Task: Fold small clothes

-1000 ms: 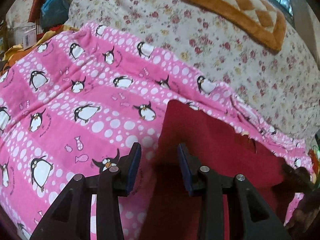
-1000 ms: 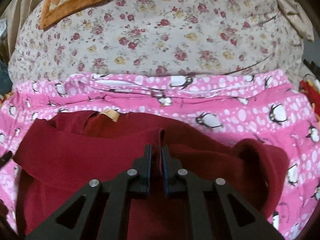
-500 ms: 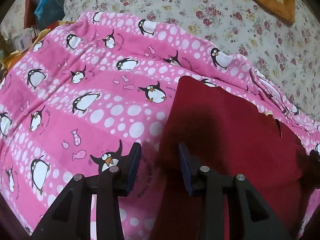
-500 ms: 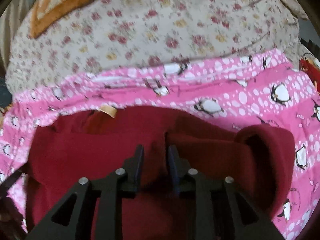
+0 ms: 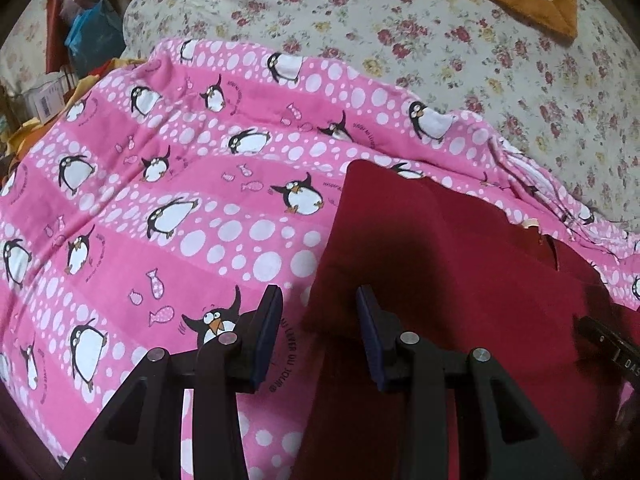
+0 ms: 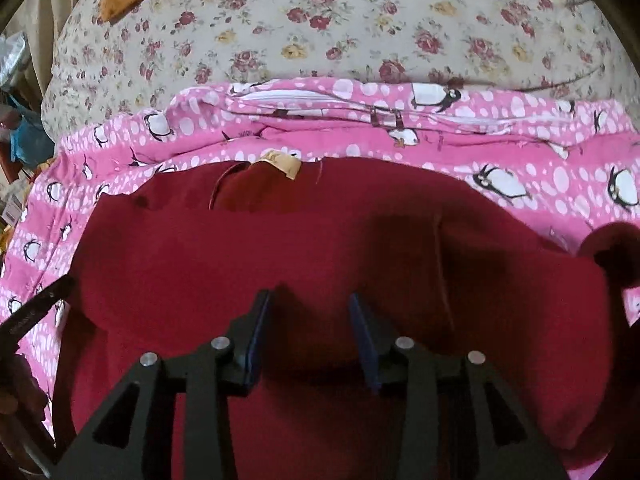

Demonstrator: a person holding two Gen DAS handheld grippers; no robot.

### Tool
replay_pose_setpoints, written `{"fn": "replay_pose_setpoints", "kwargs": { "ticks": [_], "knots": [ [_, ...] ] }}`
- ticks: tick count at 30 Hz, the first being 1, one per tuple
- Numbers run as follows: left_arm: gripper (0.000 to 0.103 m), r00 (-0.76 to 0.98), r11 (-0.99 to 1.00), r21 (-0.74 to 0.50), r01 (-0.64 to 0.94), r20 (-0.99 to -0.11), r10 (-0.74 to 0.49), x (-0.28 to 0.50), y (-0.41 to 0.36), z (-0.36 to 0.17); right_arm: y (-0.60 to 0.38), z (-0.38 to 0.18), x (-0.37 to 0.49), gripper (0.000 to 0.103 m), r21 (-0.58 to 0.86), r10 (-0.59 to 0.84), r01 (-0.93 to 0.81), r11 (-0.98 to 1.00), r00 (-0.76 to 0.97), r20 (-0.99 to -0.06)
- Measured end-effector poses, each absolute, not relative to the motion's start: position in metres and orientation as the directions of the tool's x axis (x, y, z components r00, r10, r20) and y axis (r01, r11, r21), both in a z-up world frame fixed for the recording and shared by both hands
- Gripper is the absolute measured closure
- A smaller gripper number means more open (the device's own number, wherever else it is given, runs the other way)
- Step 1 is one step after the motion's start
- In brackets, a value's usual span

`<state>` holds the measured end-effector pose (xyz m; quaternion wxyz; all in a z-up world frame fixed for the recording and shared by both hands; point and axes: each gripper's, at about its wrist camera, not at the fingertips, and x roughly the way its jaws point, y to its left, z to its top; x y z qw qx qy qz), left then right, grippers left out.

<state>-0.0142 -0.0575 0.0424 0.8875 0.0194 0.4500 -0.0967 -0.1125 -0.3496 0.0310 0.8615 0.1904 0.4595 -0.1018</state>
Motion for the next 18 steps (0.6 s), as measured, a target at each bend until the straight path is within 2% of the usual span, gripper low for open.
{"fn": "replay_pose_setpoints", "kwargs": {
  "ticks": [6,8,10,13,16,18],
  "knots": [
    [0.086,0.588,0.964,-0.103,0.244,-0.775,-0.231,-0.022,-0.065,0.052,-0.344,0.049,-0.122,0.061,0.243,0.014,0.313,0.918,0.587,-0.810],
    [0.086,0.578,0.959,-0.101,0.264,-0.780,-0.242,-0.023,-0.071,0.050,-0.341,0.048,-0.119,0.057,0.230,0.014,0.301,0.926,0.579,-0.815],
    [0.085,0.563,0.958,-0.071,0.279,-0.796,-0.223,-0.022,-0.079,0.044,-0.338,0.033,-0.112,0.054,0.188,-0.001,0.306,0.933,0.527,-0.850],
    [0.082,0.533,0.954,-0.005,0.301,-0.828,-0.173,-0.019,-0.090,0.031,-0.334,0.029,-0.110,0.053,0.157,-0.026,0.301,0.941,0.526,-0.850],
    [0.081,0.556,0.946,0.058,0.319,-0.820,-0.137,-0.024,-0.097,0.029,-0.333,0.032,-0.112,0.047,0.178,-0.009,0.294,0.939,0.538,-0.843],
    [0.081,0.554,0.942,0.056,0.332,-0.819,-0.146,-0.026,-0.099,0.030,-0.334,0.037,-0.118,0.047,0.205,0.011,0.300,0.932,0.540,-0.841]
  ]
}}
